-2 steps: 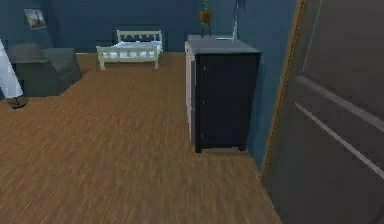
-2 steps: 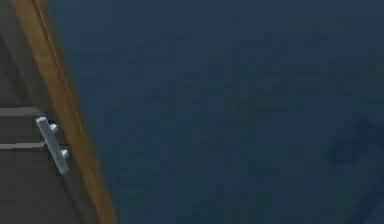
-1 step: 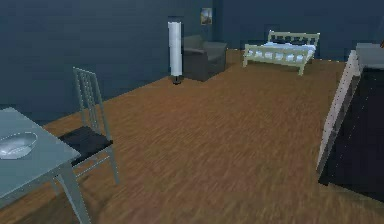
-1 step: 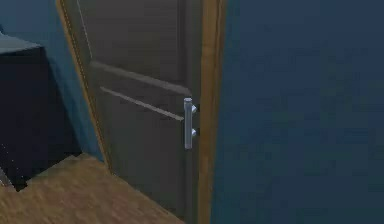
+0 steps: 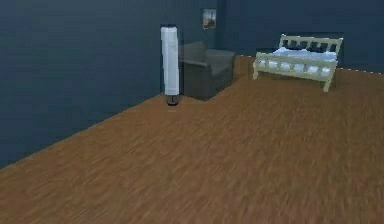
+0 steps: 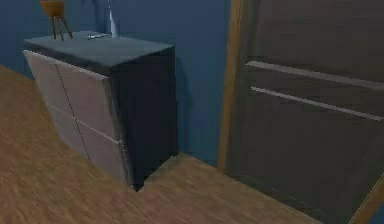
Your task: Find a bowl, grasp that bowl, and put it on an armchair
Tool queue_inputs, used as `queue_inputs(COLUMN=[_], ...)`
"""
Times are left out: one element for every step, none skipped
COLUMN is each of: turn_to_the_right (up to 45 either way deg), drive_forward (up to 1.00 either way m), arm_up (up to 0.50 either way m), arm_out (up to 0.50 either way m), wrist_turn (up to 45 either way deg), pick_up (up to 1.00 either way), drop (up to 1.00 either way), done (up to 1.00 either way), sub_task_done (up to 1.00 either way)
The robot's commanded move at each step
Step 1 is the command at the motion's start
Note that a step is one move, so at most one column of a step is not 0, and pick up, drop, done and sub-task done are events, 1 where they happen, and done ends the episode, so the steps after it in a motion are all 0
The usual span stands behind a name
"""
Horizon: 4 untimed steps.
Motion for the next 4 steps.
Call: queue_inputs(turn_to_the_right=[-6.0,0.0,-45.0,-3.0], drive_forward=[0.00,0.65,0.00,0.00], arm_up=[0.00,0.00,0.00,0.00], arm_out=[0.00,0.00,0.00,0.00], wrist_turn=[0.0,0.0,0.0,0.0], pick_up=[0.00,0.00,0.00,0.00], drop=[0.00,0.00,0.00,0.00], done=[0.00,0.00,0.00,0.00], sub_task_done=[0.00,0.00,0.00,0.00])
